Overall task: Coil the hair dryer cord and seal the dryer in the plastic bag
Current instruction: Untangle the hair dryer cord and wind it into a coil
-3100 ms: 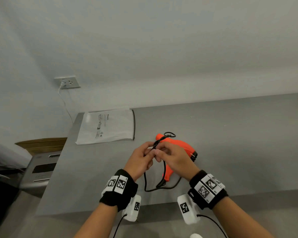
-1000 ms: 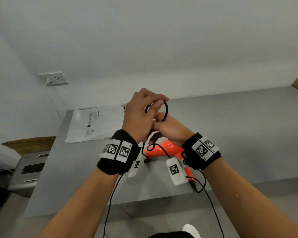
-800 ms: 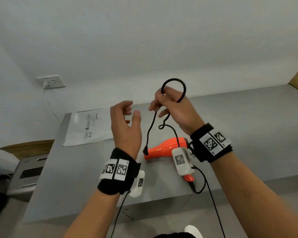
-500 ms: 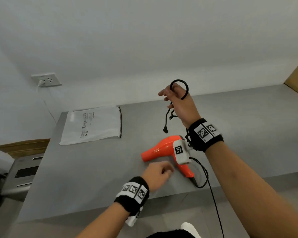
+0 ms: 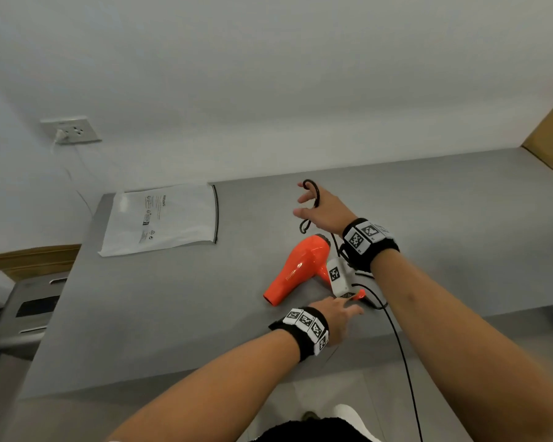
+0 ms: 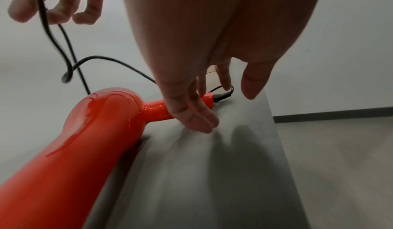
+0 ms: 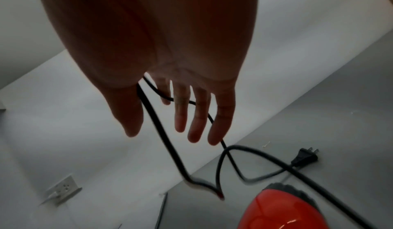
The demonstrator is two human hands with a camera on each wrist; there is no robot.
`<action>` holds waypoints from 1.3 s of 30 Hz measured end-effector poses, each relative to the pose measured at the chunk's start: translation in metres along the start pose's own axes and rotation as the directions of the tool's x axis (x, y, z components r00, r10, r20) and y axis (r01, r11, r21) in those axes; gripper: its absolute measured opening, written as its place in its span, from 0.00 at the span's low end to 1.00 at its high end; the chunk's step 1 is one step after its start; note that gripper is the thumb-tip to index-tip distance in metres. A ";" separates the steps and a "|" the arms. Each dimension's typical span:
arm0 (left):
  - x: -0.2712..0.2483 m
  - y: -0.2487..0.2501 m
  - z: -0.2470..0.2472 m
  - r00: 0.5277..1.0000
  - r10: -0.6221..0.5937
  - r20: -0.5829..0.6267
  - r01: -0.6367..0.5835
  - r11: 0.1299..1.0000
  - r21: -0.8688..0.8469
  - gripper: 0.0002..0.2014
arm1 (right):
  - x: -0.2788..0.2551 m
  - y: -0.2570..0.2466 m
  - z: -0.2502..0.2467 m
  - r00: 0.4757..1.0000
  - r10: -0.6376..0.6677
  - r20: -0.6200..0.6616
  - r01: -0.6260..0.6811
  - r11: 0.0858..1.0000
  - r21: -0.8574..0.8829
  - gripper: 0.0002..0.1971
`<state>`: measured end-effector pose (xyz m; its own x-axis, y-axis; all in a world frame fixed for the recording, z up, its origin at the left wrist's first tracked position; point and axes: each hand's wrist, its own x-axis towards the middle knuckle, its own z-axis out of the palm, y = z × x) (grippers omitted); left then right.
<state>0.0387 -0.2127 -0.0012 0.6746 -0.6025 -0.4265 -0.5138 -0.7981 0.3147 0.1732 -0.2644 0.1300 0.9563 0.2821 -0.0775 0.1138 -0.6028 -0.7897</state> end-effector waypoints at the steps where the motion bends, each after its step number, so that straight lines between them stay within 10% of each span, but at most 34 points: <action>1: 0.003 -0.002 0.001 1.000 -0.012 -0.019 0.012 1.000 0.019 0.33 | -0.001 0.002 0.001 1.000 0.005 0.013 -0.004 1.000 -0.020 0.38; 6: 0.007 -0.007 -0.002 0.993 -0.038 -0.116 0.035 0.999 -0.029 0.23 | -0.002 0.013 0.004 0.986 0.100 -0.134 -0.118 0.985 -0.128 0.52; 12: 0.015 -0.006 -0.012 0.979 -0.044 -0.201 0.052 0.998 0.031 0.16 | -0.032 0.019 -0.004 0.998 0.054 -0.013 -0.055 0.990 -0.126 0.09; 17: 0.011 -0.004 0.014 0.997 0.034 -0.067 -0.002 0.903 0.429 0.18 | -0.071 0.054 -0.001 0.987 0.083 0.136 -0.058 0.982 -0.182 0.05; 23: -0.038 -0.012 0.021 0.977 0.172 -0.127 -0.086 0.860 0.503 0.15 | -0.107 0.102 0.021 0.951 0.085 0.296 -0.060 0.994 -0.093 0.05; 30: -0.102 -0.042 -0.041 0.866 0.170 -0.469 -0.247 0.963 -0.106 0.04 | -0.123 0.088 0.054 0.954 -0.084 0.286 -0.007 0.953 0.301 0.20; 34: -0.127 -0.063 -0.071 0.802 -0.241 -0.547 -0.148 0.806 -0.573 0.10 | -0.121 0.059 0.051 0.933 -0.162 0.322 0.067 0.956 0.287 0.26; 39: -0.148 -0.097 -0.108 0.681 -0.537 -0.498 0.021 0.694 -0.720 0.17 | -0.097 0.018 0.018 0.904 -0.403 0.143 0.401 0.915 0.046 0.12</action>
<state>0.0460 -0.0462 0.1231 0.9992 0.0153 -0.0376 0.0396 -0.5713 0.8198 0.0781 -0.2894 0.1124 0.7800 0.6047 0.1611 0.4748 -0.4043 -0.7817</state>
